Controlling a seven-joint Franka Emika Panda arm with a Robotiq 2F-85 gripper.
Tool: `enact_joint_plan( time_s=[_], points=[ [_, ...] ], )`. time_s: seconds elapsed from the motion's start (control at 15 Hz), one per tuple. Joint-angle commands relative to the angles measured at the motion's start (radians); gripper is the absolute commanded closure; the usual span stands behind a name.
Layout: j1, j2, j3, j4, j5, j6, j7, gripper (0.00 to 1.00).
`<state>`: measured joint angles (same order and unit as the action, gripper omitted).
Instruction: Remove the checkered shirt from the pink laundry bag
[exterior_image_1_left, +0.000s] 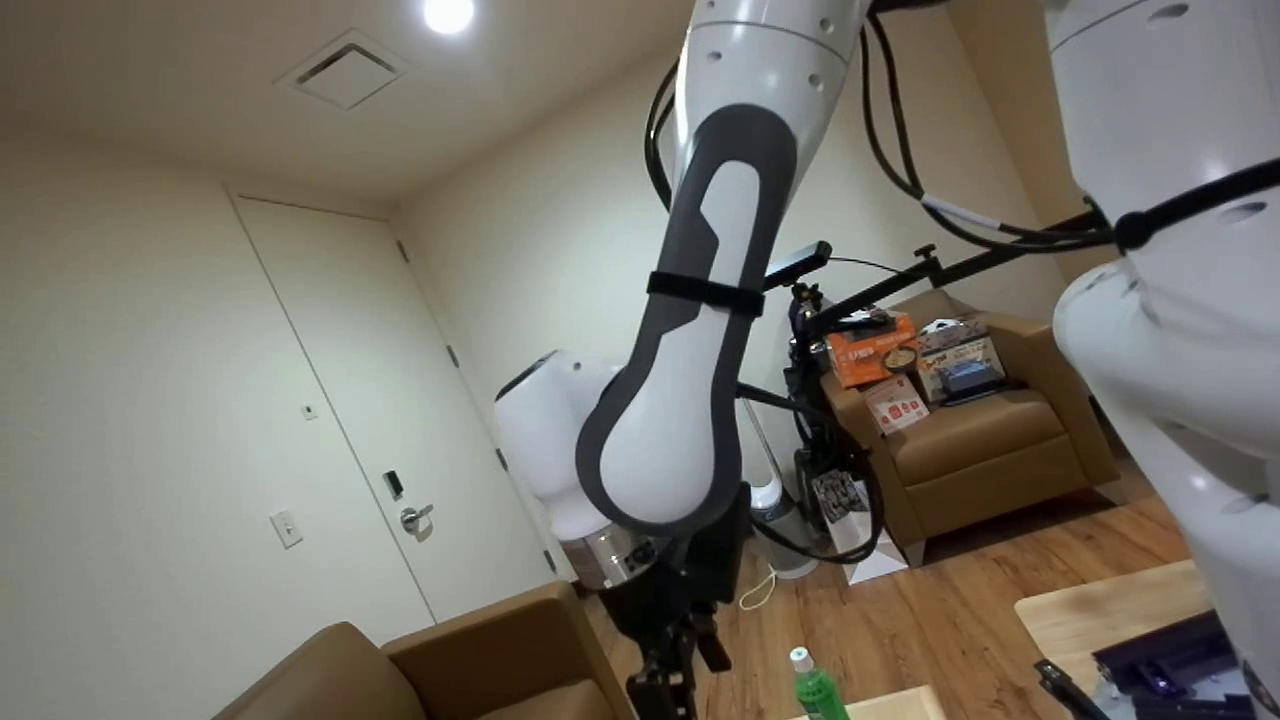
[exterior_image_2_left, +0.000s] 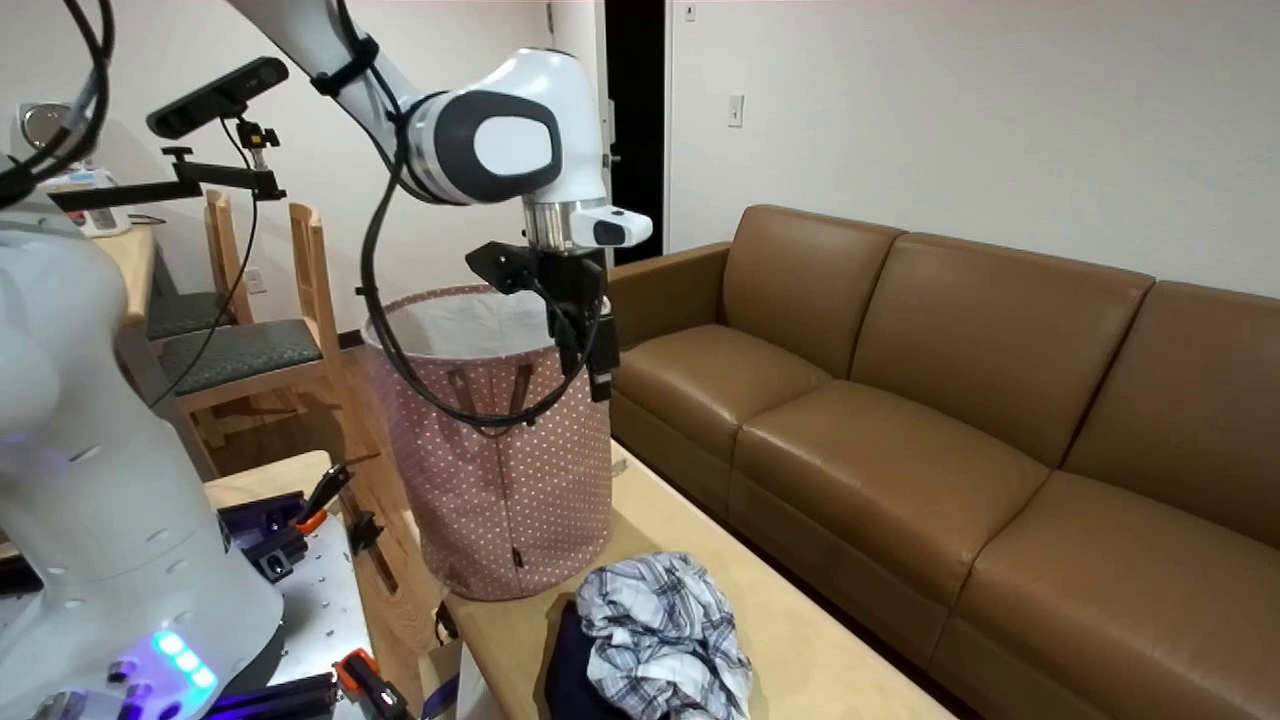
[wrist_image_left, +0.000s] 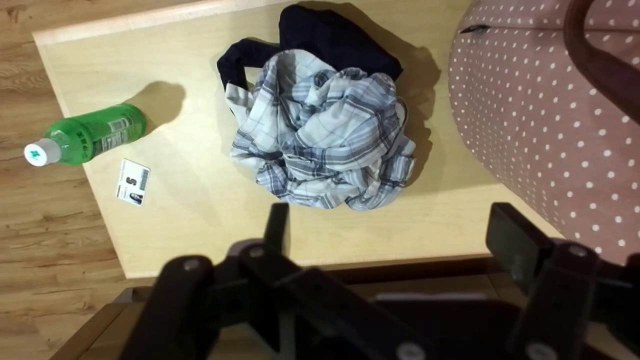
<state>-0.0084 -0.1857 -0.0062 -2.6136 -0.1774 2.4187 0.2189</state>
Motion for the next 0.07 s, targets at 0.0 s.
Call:
enact_joint_plan(
  time_s=[0.0],
  points=[
    [-0.014,0.008,0.009,0.002,0.004,-0.001,-0.003,0.0]
  ],
)
